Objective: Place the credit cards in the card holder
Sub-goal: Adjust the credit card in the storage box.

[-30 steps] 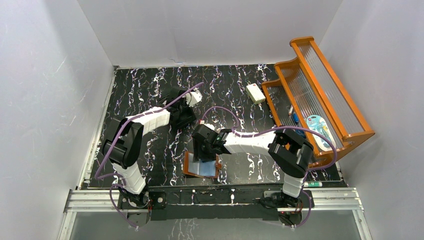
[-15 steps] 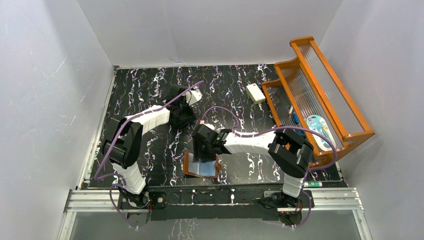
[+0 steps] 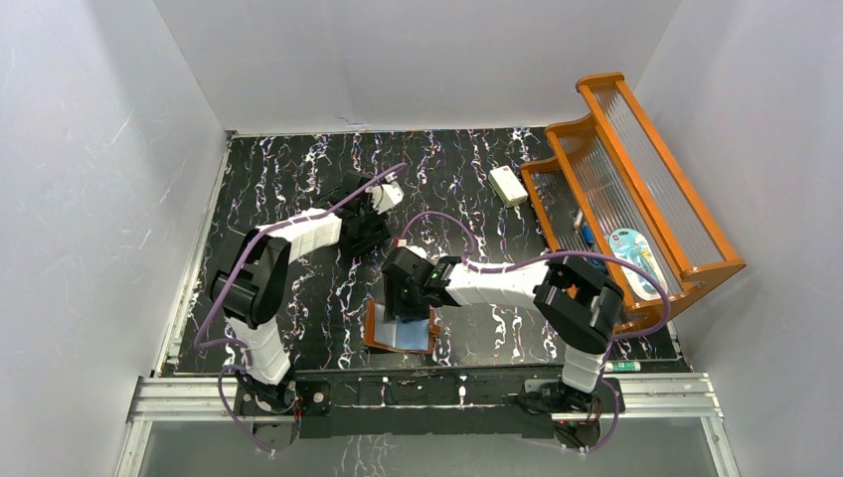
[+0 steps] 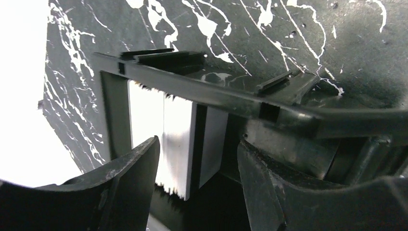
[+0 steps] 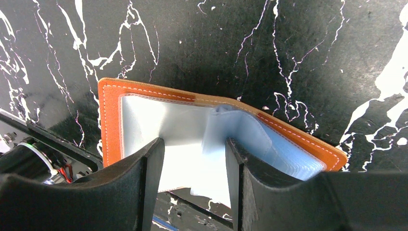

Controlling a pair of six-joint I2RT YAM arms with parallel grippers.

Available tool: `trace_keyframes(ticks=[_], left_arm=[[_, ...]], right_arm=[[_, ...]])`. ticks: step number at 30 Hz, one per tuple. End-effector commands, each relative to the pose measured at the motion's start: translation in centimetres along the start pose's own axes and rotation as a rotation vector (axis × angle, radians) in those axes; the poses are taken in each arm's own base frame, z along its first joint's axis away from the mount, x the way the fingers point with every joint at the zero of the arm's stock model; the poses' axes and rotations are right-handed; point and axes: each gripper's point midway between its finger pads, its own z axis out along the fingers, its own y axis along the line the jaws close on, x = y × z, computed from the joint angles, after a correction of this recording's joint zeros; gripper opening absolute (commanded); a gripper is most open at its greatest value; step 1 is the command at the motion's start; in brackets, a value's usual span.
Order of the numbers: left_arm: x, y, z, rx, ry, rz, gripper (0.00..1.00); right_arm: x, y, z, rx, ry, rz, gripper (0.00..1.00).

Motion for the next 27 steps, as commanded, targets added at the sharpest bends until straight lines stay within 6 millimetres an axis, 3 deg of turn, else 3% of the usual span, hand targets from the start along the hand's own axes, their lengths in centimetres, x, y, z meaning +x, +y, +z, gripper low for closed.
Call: trace_keyframes(ticks=[1, 5, 7, 11, 13, 21, 27], left_arm=[[0.8, 0.2, 0.9, -0.036, 0.027, 0.014, 0.60], [1.0, 1.3, 1.4, -0.116, 0.036, 0.046, 0.59], [0.9, 1.6, 1.5, -0.129, 0.035, 0.049, 0.53], [0.6, 1.7, 1.3, -0.129, 0.012, 0.046, 0.21], [0.4, 1.8, 1.1, -0.133, 0.006, 0.045, 0.12], [-1.5, 4.5, -0.7, -0.179, -0.026, 0.045, 0.14], [-2.0, 5.3, -0.8, -0.191, -0.019, 0.065, 0.14]], right_arm=[[1.6, -1.1, 0.7, 0.024, 0.039, -0.005, 0.58], [1.5, -0.9, 0.7, 0.017, 0.037, -0.004, 0.58], [1.6, -0.7, 0.7, 0.006, 0.044, -0.004, 0.58], [1.5, -0.5, 0.6, -0.002, 0.045, -0.004, 0.58], [1.5, -0.6, 0.6, -0.002, 0.045, -0.003, 0.58], [1.6, -0.5, 0.5, -0.010, 0.046, -0.001, 0.58], [1.6, -0.4, 0.3, -0.014, 0.043, -0.001, 0.58]])
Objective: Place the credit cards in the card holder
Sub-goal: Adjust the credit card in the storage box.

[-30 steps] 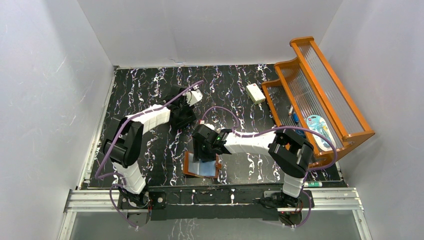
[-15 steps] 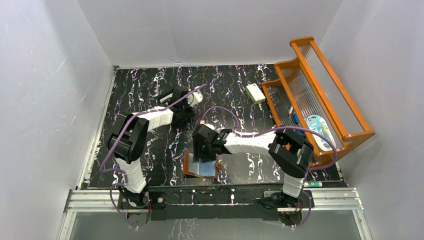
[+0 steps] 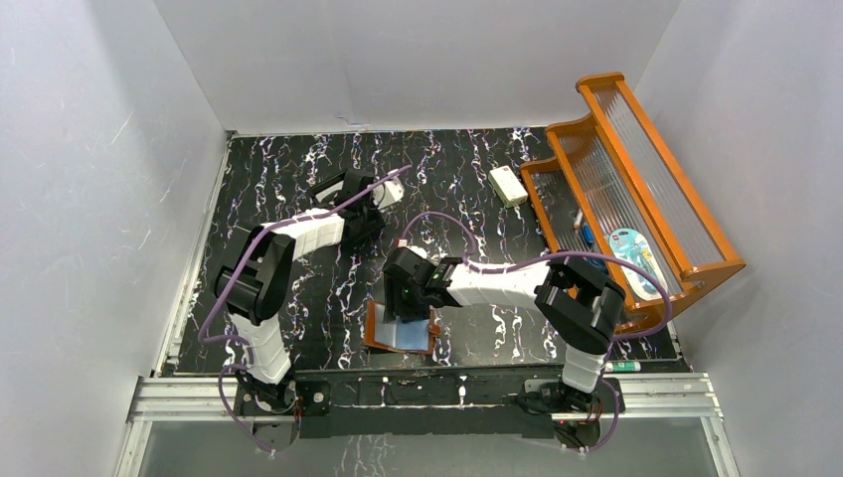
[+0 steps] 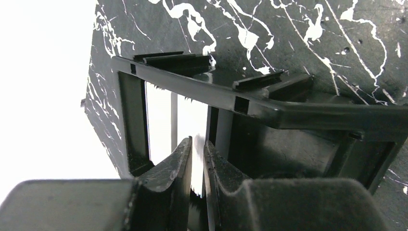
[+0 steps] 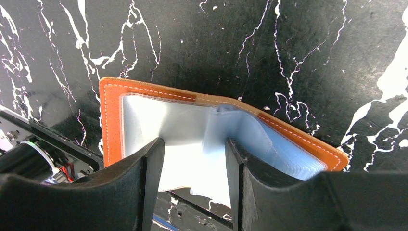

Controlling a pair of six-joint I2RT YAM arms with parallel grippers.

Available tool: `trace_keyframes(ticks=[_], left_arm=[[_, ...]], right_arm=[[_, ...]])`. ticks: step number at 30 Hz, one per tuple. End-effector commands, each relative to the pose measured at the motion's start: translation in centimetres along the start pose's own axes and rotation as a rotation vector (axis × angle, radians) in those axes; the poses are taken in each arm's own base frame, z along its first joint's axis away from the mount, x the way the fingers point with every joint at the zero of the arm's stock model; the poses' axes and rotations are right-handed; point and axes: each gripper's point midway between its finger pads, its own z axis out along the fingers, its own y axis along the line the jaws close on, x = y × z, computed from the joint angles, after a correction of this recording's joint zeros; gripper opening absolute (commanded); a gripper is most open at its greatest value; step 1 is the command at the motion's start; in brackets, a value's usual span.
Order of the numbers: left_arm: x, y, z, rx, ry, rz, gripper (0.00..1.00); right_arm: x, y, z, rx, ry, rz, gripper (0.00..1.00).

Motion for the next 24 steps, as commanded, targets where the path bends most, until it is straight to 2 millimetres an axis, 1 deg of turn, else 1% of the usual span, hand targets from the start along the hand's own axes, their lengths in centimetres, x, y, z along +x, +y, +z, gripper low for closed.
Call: trace_keyframes(ticks=[1, 4, 11, 13, 15, 16, 17, 18, 20, 21, 22, 24], left_arm=[[-1.7, 3.7, -1.7, -0.072, -0.035, -0.012, 0.14], [-1.6, 4.0, -1.6, -0.086, -0.030, -0.011, 0.18], [-1.0, 3.9, -0.9, -0.067, -0.005, -0.026, 0.19], [-1.4, 4.0, -1.3, -0.058, -0.014, -0.080, 0.22], [-1.9, 5.0, -2.2, -0.072, -0.014, -0.207, 0.31], [-1.8, 6.2, -2.7, -0.126, 0.009, -0.304, 0.37], [-1.4, 7.4, -3.2, -0.182, 0.046, -0.409, 0.42], [-0.7, 8.1, -3.7, -0.209, 0.096, -0.490, 0.44], [0.7, 8.2, -4.4, -0.194, 0.189, -0.653, 0.47], [1.4, 8.0, -4.8, -0.174, 0.227, -0.730, 0.47], [1.8, 7.5, -5.2, -0.151, 0.254, -0.811, 0.47], [2.5, 6.1, -5.6, -0.099, 0.288, -0.882, 0.48]], right_arm=[[1.5, -0.5, 0.4, 0.003, 0.043, -0.001, 0.58], [1.5, -0.5, 0.3, 0.002, 0.041, -0.001, 0.58], [1.4, -0.5, 0.3, 0.000, 0.040, -0.004, 0.58], [1.4, -0.4, 0.4, -0.004, 0.040, -0.005, 0.58], [1.4, -0.3, 0.4, -0.006, 0.041, -0.005, 0.58], [1.4, -0.3, 0.5, -0.006, 0.042, -0.007, 0.58], [1.4, -0.3, 0.5, -0.006, 0.043, -0.006, 0.58], [1.4, -0.3, 0.5, -0.007, 0.042, -0.007, 0.58], [1.4, -0.3, 0.6, -0.008, 0.041, -0.007, 0.58], [1.4, -0.3, 0.6, -0.011, 0.043, -0.007, 0.58], [1.4, -0.2, 0.6, -0.015, 0.043, -0.010, 0.58], [1.4, -0.2, 0.6, -0.020, 0.041, -0.019, 0.58]])
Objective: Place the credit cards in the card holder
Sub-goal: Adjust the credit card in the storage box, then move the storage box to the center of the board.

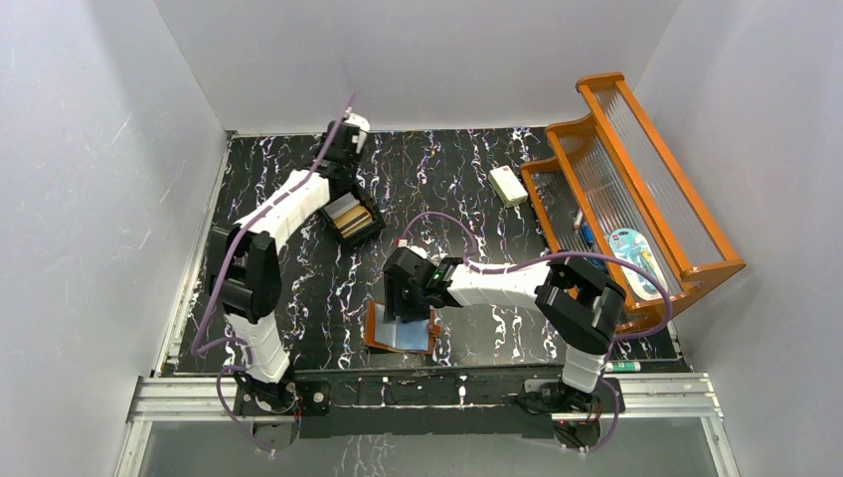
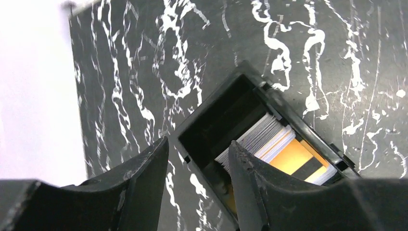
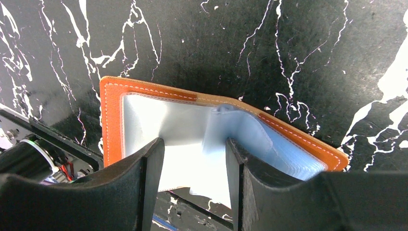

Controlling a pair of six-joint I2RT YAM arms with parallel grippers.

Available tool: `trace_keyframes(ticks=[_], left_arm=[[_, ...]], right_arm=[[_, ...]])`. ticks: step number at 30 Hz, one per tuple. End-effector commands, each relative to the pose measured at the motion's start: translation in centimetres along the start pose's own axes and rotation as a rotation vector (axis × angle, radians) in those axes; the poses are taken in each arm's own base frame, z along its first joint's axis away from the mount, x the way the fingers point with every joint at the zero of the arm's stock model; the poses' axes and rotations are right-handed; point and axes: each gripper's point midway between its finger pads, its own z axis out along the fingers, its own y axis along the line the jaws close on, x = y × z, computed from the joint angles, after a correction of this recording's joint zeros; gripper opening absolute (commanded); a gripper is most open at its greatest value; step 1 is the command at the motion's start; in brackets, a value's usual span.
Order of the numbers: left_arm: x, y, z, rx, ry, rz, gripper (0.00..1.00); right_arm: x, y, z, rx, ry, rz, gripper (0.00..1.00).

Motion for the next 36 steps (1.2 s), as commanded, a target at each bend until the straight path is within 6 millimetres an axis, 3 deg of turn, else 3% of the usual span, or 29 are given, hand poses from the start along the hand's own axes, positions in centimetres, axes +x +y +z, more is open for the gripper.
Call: trace_keyframes(ticks=[1, 5, 13, 15, 17, 20, 26, 33, 36], left_arm=[[5.2, 0.6, -2.4, 0.008, 0.221, -0.322, 0.49], [8.2, -0.4, -3.2, 0.076, 0.304, -0.445, 0.54], [11.0, -3.7, -2.6, 0.217, 0.378, -0.530, 0.58], [11.6, -4.2, -2.3, 0.227, 0.399, -0.525, 0.55], [11.7, -5.0, -2.3, 0.272, 0.408, -0.511, 0.46], [11.2, -6.4, -3.2, 0.369, 0.398, -0.499, 0.32], [9.1, -9.3, -6.1, 0.521, 0.275, -0.430, 0.23], [7.6, -13.5, -9.6, 0.710, 0.229, -0.406, 0.23], [7.0, -14.8, -11.2, 0.762, 0.207, -0.423, 0.31]], right_arm=[[1.3, -0.1, 0.6, -0.016, 0.038, -0.021, 0.58], [1.0, 0.0, 0.3, -0.015, 0.027, -0.038, 0.58], [1.0, 0.2, -0.6, -0.039, 0.026, -0.047, 0.58], [1.0, 0.2, -0.7, -0.040, 0.023, -0.053, 0.59], [0.7, 0.6, -1.7, -0.064, 0.007, -0.061, 0.59], [0.7, 0.5, -2.2, -0.074, -0.002, -0.075, 0.59], [0.9, 0.4, -2.9, -0.099, -0.014, -0.101, 0.60], [1.0, 0.6, -2.9, -0.117, -0.014, -0.093, 0.60], [1.0, 0.8, -2.7, -0.129, -0.015, -0.075, 0.60]])
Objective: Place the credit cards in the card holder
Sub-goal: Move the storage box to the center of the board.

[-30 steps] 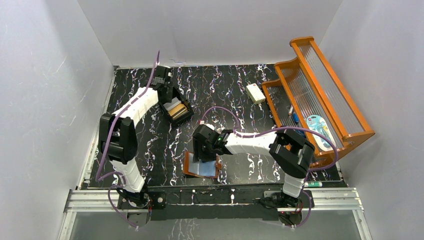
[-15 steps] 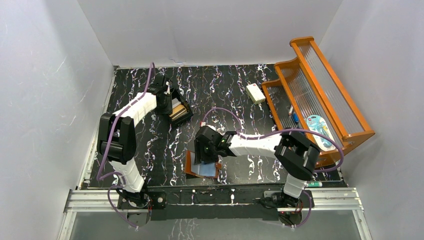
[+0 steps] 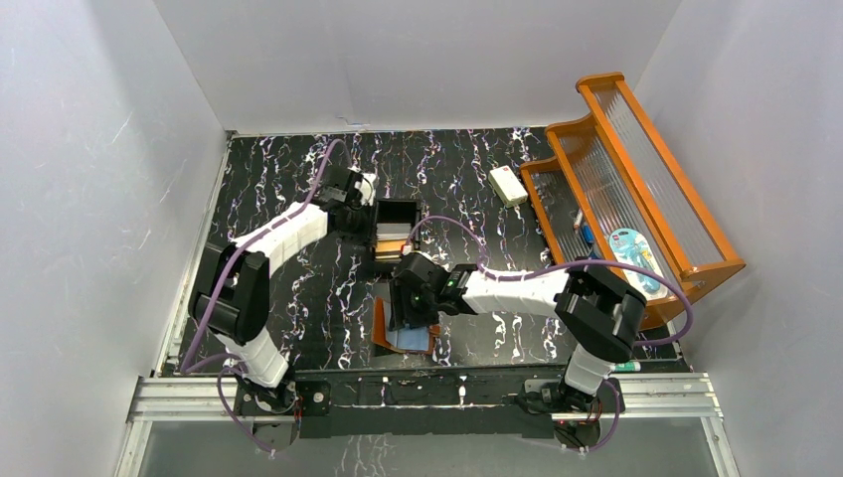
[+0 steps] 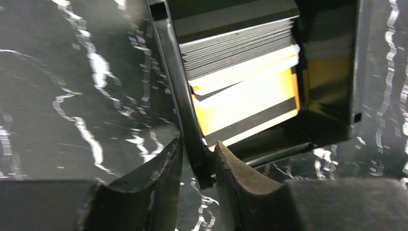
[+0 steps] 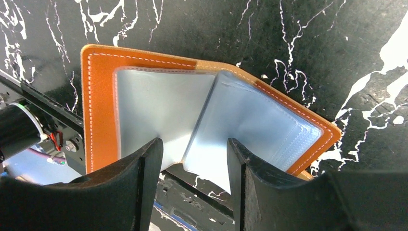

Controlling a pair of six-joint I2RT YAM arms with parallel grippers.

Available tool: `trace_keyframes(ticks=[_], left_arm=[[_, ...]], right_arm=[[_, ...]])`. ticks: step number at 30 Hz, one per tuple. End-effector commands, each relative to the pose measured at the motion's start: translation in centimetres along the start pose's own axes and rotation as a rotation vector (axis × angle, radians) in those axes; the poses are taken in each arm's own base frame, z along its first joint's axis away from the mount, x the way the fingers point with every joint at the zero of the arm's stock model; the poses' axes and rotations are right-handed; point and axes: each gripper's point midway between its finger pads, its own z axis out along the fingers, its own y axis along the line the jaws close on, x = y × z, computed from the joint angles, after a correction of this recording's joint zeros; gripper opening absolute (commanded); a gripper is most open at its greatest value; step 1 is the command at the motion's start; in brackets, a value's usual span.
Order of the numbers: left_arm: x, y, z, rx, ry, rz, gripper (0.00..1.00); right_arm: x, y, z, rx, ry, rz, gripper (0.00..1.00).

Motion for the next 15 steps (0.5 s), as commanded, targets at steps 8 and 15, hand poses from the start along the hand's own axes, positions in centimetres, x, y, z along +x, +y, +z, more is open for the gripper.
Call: trace_keyframes(ticks=[8, 15], left_arm=[[0.9, -4.0, -6.5, 0.132, -0.054, -0.105, 0.60], [8.3, -5.6, -10.3, 0.258, 0.013, -0.258, 0.66]], right_arm=[[-1.0, 1.7, 0.0, -0.064, -0.051, 0.038, 0.59], [-1.0, 2.0, 0.9, -0.074, -0.047, 0.069, 0.58]])
